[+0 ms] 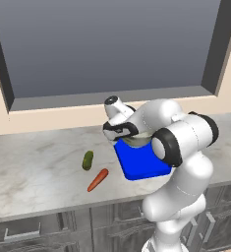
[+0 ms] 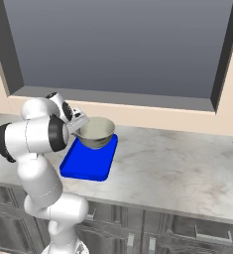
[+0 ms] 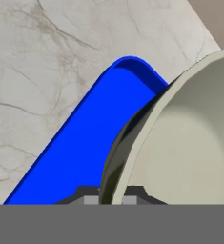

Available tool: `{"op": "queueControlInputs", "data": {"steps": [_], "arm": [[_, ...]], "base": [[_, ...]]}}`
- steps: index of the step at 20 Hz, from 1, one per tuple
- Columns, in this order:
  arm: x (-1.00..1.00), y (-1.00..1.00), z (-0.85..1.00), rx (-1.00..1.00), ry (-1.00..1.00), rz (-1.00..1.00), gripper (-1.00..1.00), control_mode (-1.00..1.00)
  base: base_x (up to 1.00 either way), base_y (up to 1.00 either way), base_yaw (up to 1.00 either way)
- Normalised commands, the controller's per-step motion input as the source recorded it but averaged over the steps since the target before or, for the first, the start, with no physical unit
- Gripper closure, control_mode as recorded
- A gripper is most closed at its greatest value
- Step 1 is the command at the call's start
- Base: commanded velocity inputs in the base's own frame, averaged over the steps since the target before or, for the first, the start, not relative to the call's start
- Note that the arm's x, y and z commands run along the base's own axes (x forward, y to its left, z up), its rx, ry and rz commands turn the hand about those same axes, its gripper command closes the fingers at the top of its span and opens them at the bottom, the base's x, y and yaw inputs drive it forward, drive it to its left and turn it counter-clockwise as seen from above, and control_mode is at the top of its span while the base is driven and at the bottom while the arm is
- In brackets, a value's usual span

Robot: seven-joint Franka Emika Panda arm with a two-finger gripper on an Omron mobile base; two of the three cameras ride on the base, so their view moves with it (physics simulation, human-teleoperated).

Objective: Place the two vegetables and bowl onto the tray for setting up a vegetable dip station.

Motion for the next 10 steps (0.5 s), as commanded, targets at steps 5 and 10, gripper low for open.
{"op": "queueControlInputs", "data": {"steps": [5,10], "arm": [[0.00,0.00,-0.04,0.00,0.00,0.00,1.00,-1.00],[0.00,0.00,-0.05,0.00,0.00,0.00,1.00,-1.00]], "base": [[0.00,0.00,0.00],[0.00,0.00,0.00]]}}
